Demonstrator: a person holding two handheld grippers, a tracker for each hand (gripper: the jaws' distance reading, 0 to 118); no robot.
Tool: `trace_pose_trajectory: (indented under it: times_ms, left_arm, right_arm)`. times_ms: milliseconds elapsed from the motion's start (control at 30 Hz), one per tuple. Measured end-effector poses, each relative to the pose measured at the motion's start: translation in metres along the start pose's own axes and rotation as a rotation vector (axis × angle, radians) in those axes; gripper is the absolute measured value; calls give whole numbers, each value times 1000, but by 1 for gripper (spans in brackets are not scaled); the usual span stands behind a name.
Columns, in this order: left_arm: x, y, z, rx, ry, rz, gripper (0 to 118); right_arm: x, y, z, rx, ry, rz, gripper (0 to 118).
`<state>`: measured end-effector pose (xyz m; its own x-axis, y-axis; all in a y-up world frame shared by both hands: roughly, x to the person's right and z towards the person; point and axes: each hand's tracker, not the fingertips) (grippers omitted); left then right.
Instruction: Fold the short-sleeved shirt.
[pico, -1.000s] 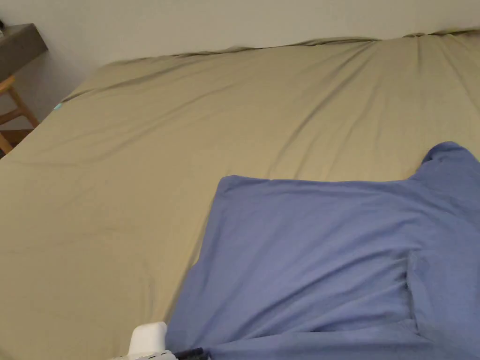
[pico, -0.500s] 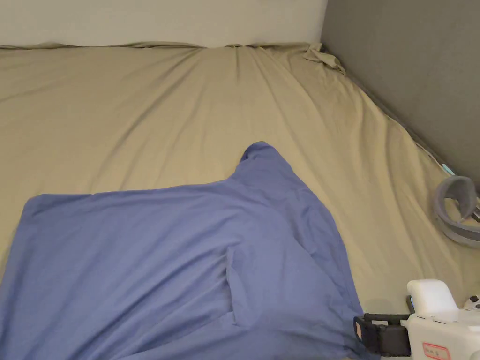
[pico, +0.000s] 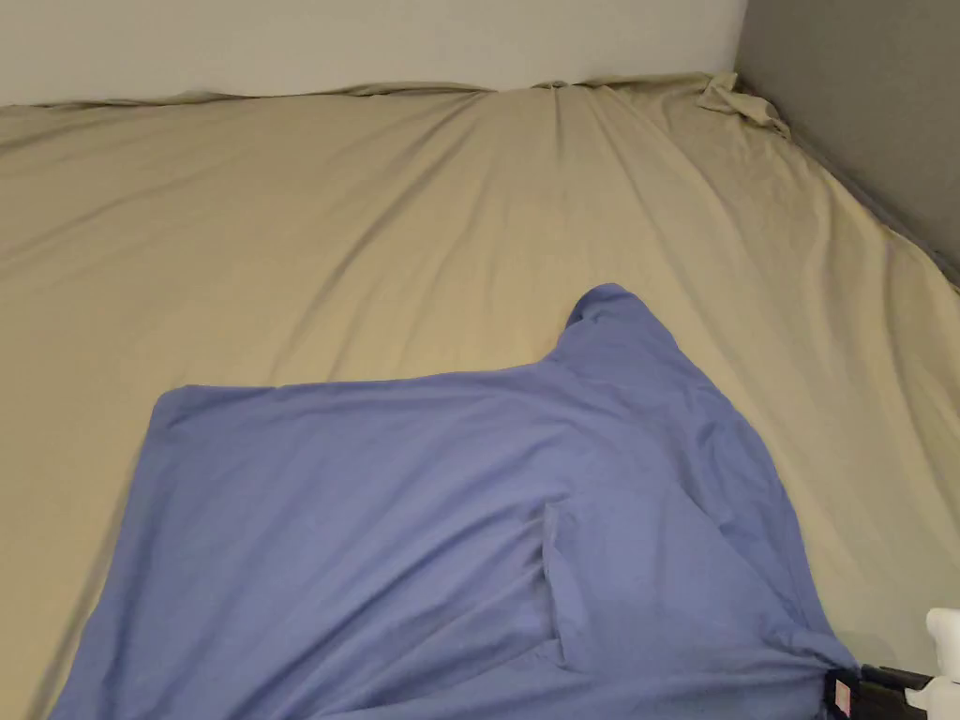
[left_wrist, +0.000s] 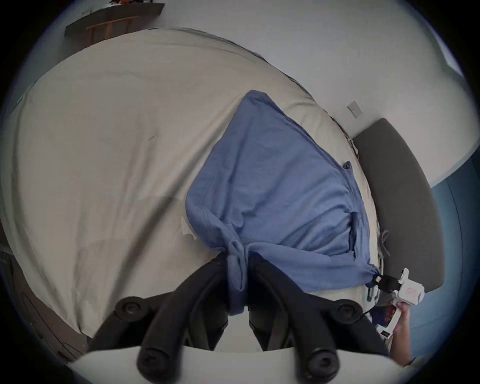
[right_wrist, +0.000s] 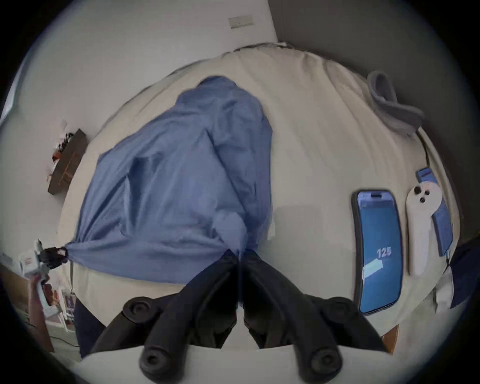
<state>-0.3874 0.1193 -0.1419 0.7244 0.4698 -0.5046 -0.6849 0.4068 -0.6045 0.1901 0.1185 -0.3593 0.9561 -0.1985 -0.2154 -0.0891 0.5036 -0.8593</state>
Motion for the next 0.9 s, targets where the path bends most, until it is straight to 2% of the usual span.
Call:
trace_pose_trajectory:
  times_ms: [67, 100, 233, 267, 367, 433, 567, 667, 767, 800, 833, 867, 900]
  left_arm:
    - [6, 10, 5, 23, -32, 48, 11]
    - [9, 18, 6, 32, -56, 82, 11]
    - [13, 71, -8, 83, -96, 142, 11]
    - [43, 79, -8, 94, -99, 136, 11]
    - [58, 121, -38, 123, -113, 135, 11]
    - [55, 149, -66, 128, -126, 215, 11]
    - [65, 176, -123, 92, 2, 179, 11]
    - [73, 172, -155, 35, 115, 152, 11]
    - [64, 167, -184, -10, 181, 137, 11]
    - [56, 167, -188, 2, 161, 137, 12]
    - [56, 166, -185, 37, 148, 151, 15]
    - [58, 167, -182, 34, 151, 161, 27]
    - [61, 169, -179, 37, 144, 160, 69]
  right_arm:
    - [-18, 14, 13, 68, 30, -2, 4]
    - [-3, 22, 6, 75, 64, -3, 4]
    - [-14, 77, -12, 96, 48, -4, 4]
    - [-17, 93, -23, 99, 39, -5, 4]
    - [-18, 137, -71, 74, -31, 41, 4]
    - [-21, 160, -100, 33, -62, 68, 4]
    - [-29, 184, -151, -39, -133, 98, 4]
    - [-36, 179, -182, -92, -181, 127, 4]
    - [-44, 174, -190, -72, -228, 179, 4]
    - [-45, 175, -190, -78, -235, 193, 4]
    - [-45, 177, -190, -85, -241, 205, 7]
    - [-44, 179, -188, -93, -236, 227, 18]
    - [-52, 173, -176, -99, -237, 252, 52]
